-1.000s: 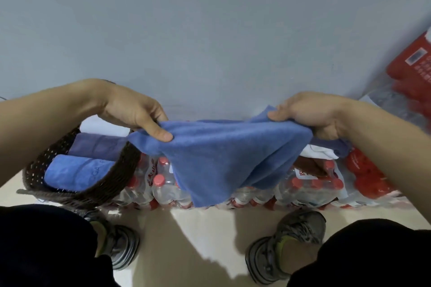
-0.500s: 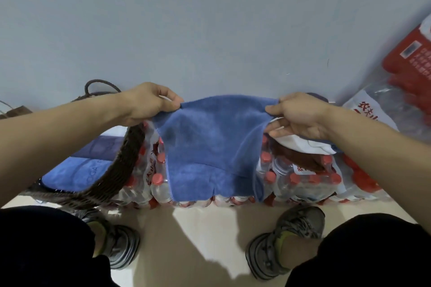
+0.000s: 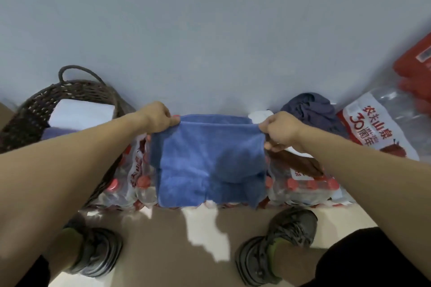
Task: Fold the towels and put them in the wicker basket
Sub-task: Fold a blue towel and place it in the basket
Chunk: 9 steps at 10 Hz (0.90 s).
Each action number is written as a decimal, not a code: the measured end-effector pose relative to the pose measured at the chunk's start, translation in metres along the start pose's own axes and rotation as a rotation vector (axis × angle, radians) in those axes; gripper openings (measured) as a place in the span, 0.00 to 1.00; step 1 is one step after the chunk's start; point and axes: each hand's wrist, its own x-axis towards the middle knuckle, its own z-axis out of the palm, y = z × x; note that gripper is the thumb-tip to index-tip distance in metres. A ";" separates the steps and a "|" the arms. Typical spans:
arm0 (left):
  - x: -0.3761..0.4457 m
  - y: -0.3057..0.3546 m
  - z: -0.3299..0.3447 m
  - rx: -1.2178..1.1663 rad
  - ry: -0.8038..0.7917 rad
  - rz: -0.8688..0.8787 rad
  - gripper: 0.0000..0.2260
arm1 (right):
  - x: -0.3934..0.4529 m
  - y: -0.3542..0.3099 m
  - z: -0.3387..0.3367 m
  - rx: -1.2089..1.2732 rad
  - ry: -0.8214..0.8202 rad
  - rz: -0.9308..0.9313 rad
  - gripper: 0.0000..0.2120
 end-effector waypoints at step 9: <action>0.036 -0.038 0.048 0.135 0.310 0.170 0.10 | 0.102 0.014 0.046 -0.641 0.288 -0.151 0.09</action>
